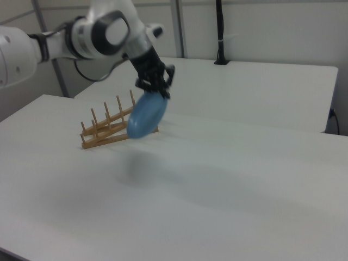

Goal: Place plate in plate rack
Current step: 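Lift the plate and carry it upright over the wooden rack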

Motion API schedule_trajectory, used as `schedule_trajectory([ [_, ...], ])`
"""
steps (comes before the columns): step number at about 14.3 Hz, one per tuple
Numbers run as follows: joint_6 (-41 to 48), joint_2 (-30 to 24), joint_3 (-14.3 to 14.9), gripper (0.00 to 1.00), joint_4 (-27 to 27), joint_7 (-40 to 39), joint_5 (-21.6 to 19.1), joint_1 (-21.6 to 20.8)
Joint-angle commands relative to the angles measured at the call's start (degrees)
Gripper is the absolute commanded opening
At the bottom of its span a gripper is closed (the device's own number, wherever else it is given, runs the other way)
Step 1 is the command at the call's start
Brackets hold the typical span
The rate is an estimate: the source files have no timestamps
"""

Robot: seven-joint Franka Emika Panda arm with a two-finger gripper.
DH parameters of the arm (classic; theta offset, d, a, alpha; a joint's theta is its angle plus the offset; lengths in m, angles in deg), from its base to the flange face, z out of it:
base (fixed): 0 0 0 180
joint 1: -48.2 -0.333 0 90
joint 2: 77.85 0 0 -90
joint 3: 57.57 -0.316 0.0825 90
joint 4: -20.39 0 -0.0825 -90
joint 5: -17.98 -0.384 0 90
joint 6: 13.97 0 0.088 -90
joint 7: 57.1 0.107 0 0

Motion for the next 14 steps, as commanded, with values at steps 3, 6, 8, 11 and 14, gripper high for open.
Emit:
schedule_trajectory([
  [3,-8.9,-0.9,1.9,0.0,-3.6,0.6,7.6,-8.8],
  [6,-11.1,-0.3,3.5,0.0,-4.7,13.1,19.3,-16.9],
  [8,-11.2,0.6,6.1,0.0,-4.7,19.4,24.2,-22.6],
  [11,-11.1,2.5,5.6,0.0,-4.8,25.0,30.0,-25.2],
  [14,-10.6,4.0,5.2,0.0,-4.8,30.3,36.5,-28.8],
])
